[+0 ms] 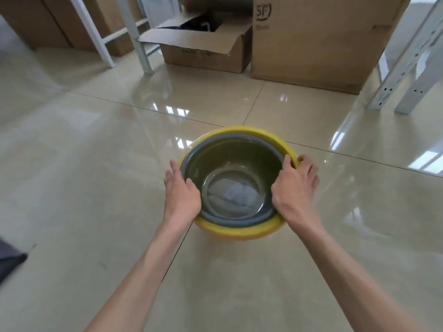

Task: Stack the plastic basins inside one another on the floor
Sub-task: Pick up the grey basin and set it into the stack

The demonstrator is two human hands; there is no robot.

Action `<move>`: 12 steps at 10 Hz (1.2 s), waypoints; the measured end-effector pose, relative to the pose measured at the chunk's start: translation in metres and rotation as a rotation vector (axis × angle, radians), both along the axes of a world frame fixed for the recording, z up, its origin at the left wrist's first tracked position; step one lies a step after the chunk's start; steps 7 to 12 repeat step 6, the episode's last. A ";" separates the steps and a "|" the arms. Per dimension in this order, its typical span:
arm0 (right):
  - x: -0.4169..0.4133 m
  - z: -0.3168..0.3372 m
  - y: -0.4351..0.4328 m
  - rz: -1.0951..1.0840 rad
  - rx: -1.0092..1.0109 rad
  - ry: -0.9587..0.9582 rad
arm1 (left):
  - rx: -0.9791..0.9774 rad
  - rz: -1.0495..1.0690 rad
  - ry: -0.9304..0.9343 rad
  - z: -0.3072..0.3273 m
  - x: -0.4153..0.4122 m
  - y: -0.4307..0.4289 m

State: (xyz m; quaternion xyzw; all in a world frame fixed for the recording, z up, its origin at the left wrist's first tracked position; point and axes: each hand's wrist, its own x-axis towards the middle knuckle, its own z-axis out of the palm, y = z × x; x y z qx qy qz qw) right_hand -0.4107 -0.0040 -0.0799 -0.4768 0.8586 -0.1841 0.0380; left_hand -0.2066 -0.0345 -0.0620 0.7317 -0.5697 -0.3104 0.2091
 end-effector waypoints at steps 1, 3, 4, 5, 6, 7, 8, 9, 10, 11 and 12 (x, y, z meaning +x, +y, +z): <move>-0.001 -0.006 0.001 0.025 0.016 0.022 | 0.001 0.017 0.067 -0.003 -0.006 -0.004; -0.002 -0.006 0.002 0.010 -0.012 0.030 | -0.052 0.034 -0.156 -0.007 -0.012 -0.001; -0.003 -0.007 0.002 0.004 -0.018 0.028 | -0.085 0.061 -0.145 -0.010 -0.012 -0.001; -0.002 -0.006 0.001 0.016 -0.012 0.025 | -0.088 0.084 -0.072 -0.014 -0.010 -0.001; -0.006 -0.004 0.003 0.022 -0.050 -0.050 | -0.101 0.073 -0.007 -0.012 -0.006 -0.002; -0.006 -0.004 0.003 0.022 -0.050 -0.050 | -0.101 0.073 -0.007 -0.012 -0.006 -0.002; -0.006 -0.004 0.003 0.022 -0.050 -0.050 | -0.101 0.073 -0.007 -0.012 -0.006 -0.002; -0.006 -0.004 0.003 0.022 -0.050 -0.050 | -0.101 0.073 -0.007 -0.012 -0.006 -0.002; -0.006 -0.004 0.003 0.022 -0.050 -0.050 | -0.101 0.073 -0.007 -0.012 -0.006 -0.002; -0.006 -0.004 0.003 0.022 -0.050 -0.050 | -0.101 0.073 -0.007 -0.012 -0.006 -0.002; -0.006 -0.004 0.003 0.022 -0.050 -0.050 | -0.101 0.073 -0.007 -0.012 -0.006 -0.002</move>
